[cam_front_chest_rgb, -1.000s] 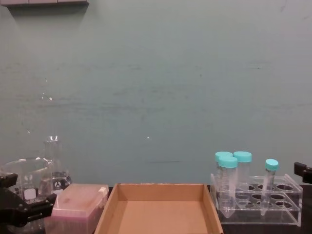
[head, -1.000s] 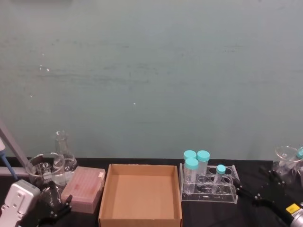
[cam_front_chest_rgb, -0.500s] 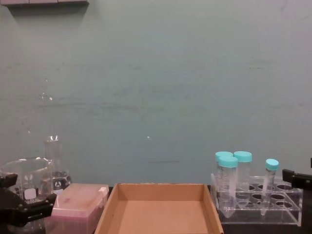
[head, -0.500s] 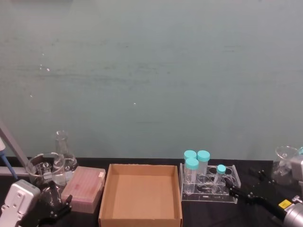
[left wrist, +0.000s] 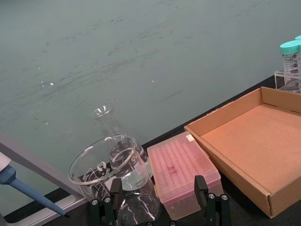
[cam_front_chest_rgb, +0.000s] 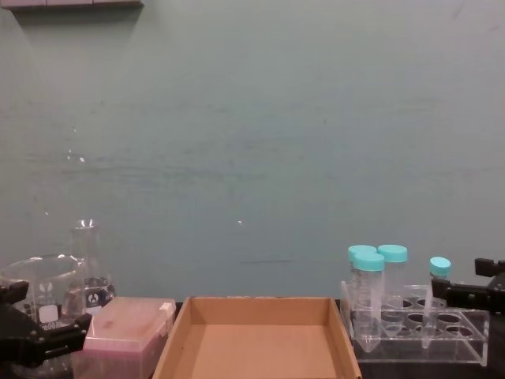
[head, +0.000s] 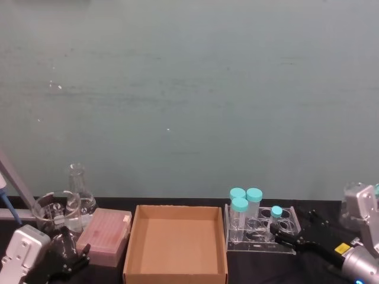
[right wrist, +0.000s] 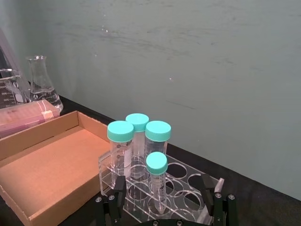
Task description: Use the right hand to move the test tube from the test tube rack into the box.
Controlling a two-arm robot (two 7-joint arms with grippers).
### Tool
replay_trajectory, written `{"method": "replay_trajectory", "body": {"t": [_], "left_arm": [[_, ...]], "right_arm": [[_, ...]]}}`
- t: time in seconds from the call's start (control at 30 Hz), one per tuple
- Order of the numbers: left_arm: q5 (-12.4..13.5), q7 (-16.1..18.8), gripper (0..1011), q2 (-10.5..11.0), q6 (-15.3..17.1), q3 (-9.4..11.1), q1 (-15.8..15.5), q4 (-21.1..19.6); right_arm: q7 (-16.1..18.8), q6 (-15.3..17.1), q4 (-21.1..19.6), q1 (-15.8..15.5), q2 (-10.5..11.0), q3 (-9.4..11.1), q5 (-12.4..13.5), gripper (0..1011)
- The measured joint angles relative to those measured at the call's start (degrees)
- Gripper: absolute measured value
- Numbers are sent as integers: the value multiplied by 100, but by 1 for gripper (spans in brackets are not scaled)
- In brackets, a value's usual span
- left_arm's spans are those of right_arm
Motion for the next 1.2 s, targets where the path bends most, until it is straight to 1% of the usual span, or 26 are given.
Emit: {"method": "replay_trajectory", "body": {"t": [0.13,0.3,0.4,0.63,0.97,1.2], "left_arm": [[0,0,1000,0,0,0,0,0],[0,0,1000,0,0,0,0,0],[0,0,1000,0,0,0,0,0],[0,0,1000,0,0,0,0,0],[0,0,1000,0,0,0,0,0],[0,0,1000,0,0,0,0,0]], "right_arm": [[0,6,84,63,-79,-3,-91,1003],[-93,-15,150,89,-171,22,-206,1003],[-214,-93,189,88,-257,67,-297,1003],[-346,-234,276,72,-396,149,-428,1003],[-410,-373,448,100,-566,249,-569,1002],[-399,-465,634,191,-685,292,-668,1002]]}}
